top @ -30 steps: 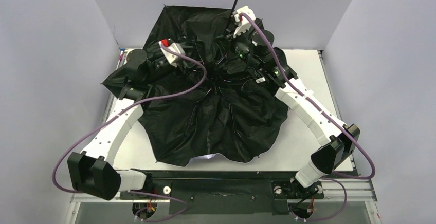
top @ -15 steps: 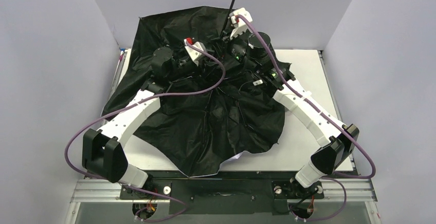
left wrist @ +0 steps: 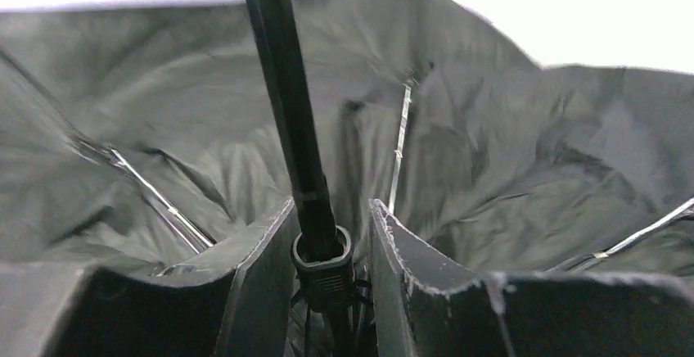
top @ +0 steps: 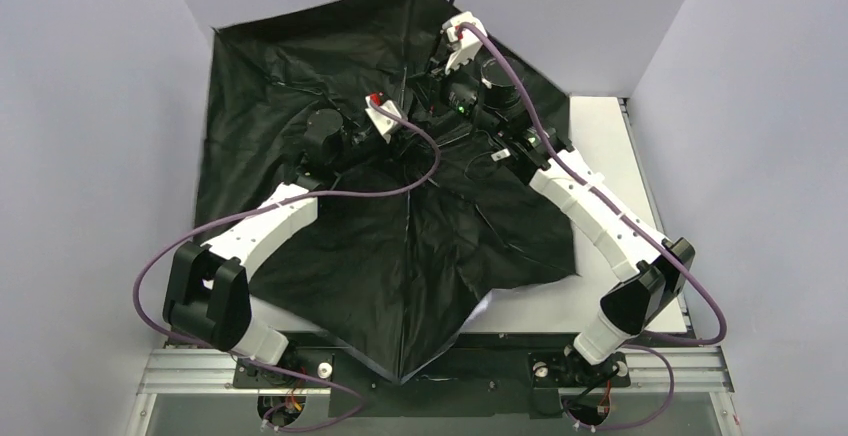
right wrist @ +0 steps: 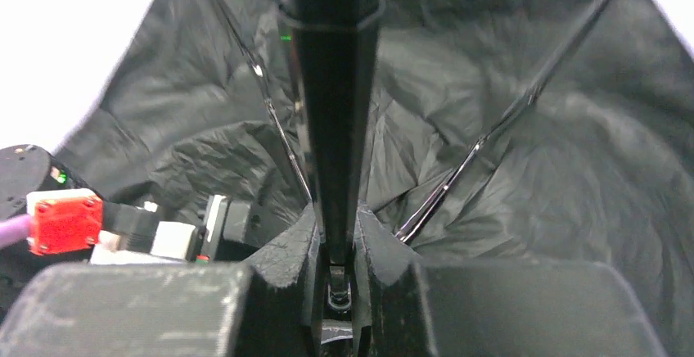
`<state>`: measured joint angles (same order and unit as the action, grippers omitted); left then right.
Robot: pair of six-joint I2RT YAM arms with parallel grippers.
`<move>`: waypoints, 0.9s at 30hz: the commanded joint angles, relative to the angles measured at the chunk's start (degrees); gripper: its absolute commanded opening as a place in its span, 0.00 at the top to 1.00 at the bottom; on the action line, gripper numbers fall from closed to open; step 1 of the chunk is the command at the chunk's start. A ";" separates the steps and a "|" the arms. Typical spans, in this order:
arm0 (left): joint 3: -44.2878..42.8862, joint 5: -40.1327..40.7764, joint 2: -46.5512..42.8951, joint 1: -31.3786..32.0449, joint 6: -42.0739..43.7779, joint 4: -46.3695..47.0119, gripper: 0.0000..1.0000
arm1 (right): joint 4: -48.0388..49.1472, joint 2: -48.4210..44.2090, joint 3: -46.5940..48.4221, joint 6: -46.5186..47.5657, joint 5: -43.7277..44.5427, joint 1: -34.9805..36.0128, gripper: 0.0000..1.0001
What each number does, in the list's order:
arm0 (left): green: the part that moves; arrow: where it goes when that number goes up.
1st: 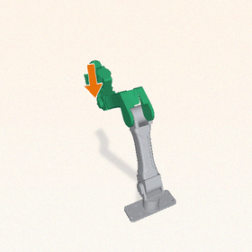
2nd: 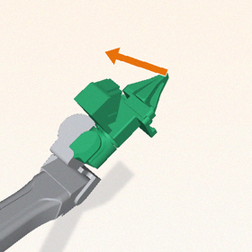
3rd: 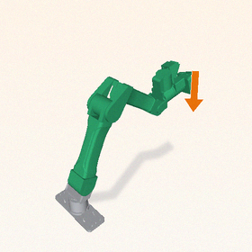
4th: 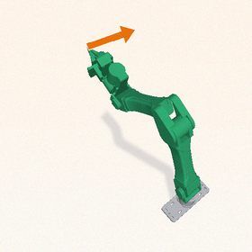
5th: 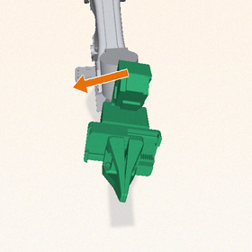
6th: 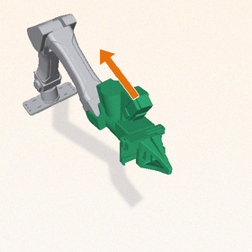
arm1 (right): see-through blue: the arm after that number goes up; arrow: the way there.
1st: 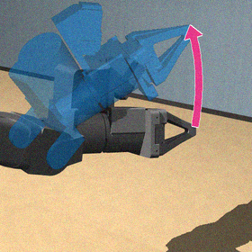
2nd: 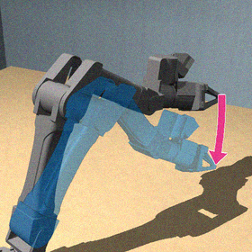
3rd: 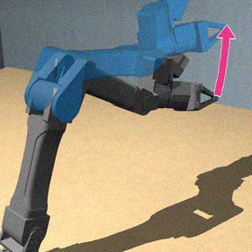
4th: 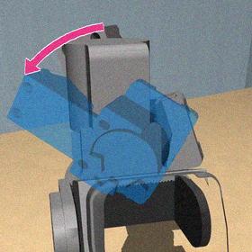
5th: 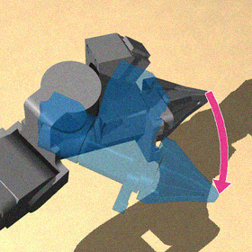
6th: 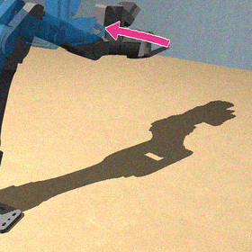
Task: Open the umbrella
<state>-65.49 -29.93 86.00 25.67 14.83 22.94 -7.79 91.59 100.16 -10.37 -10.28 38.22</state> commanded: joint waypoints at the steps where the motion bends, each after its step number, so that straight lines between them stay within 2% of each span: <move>1: 5.07 4.29 1.62 -3.48 4.42 -3.97 0.68 | 9.32 -2.84 7.30 -4.24 -5.22 -1.59 1.00; 7: 6.69 6.16 2.85 -3.67 4.87 -6.34 0.67 | 11.56 -2.30 9.76 -6.57 -8.13 -3.22 1.00; 13: 6.18 5.11 0.90 -3.80 4.06 -5.20 0.66 | 10.83 -3.05 7.57 -4.98 -8.40 -3.58 1.00; 20: -0.01 2.55 -3.96 -1.86 2.17 -5.27 0.61 | 8.77 -3.69 1.92 -2.15 -9.26 -3.16 1.00; 27: -5.17 5.10 -4.65 2.78 3.28 -7.20 0.59 | 8.57 -3.84 -2.17 -1.31 -9.49 -2.19 1.00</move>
<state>-66.43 -27.35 83.46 26.37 17.26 17.72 -5.91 91.31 98.70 -12.34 -18.85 35.35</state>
